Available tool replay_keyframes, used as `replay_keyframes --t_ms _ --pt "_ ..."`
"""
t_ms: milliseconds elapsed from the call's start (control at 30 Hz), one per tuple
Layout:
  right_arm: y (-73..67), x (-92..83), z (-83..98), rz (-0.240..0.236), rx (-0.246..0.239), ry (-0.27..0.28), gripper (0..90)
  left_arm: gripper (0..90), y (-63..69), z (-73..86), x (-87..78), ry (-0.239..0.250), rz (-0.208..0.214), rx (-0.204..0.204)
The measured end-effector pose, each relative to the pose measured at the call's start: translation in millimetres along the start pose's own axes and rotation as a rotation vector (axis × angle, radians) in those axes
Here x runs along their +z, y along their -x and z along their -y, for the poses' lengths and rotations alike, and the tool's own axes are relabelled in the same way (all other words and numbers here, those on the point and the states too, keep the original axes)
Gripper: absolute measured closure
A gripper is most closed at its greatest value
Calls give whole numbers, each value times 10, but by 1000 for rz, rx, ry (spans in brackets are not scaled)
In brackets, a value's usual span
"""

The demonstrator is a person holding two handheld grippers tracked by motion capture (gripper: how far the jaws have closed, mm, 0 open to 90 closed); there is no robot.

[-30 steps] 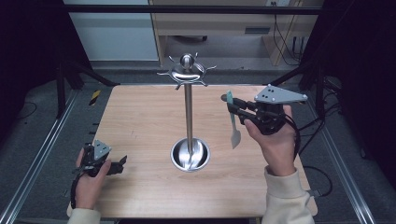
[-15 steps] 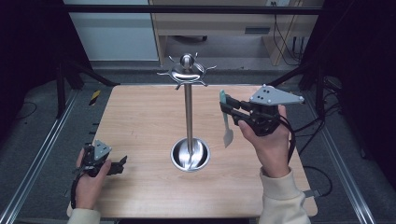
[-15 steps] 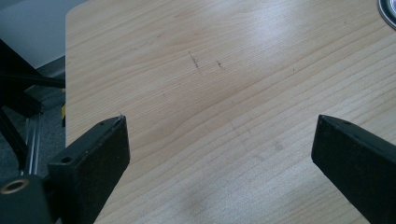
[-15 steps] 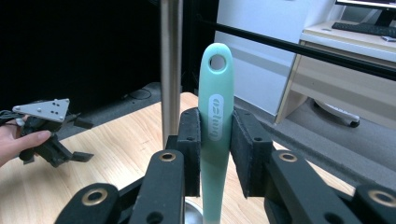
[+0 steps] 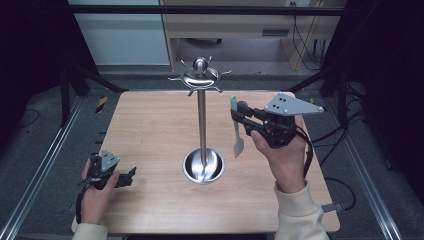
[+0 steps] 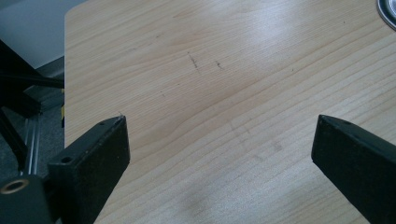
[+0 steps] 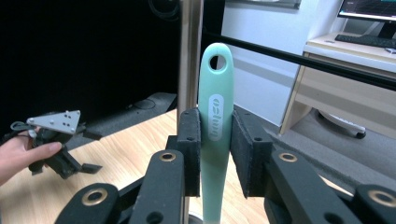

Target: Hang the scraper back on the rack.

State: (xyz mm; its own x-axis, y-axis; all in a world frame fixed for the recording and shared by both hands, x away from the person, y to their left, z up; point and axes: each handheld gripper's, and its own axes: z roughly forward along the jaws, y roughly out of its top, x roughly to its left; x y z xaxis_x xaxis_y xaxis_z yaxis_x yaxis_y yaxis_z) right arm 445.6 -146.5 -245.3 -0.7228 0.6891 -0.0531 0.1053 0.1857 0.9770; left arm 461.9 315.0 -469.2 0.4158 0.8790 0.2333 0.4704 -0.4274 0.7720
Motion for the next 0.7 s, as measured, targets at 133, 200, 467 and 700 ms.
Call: replay_keyframes --t_ms 133,200,467,700 --pt "-21 -30 -25 -8 3 17 742 40 5 -3 3 -2 1 1" --pt "-35 -54 -44 -14 6 28 742 40 7 -3 4 -2 1 2" --pt "-82 -116 -105 -26 7 61 742 40 6 -1 7 -3 1 3" --pt "-125 -104 -184 -34 -5 83 742 41 26 -6 20 -8 4 11"
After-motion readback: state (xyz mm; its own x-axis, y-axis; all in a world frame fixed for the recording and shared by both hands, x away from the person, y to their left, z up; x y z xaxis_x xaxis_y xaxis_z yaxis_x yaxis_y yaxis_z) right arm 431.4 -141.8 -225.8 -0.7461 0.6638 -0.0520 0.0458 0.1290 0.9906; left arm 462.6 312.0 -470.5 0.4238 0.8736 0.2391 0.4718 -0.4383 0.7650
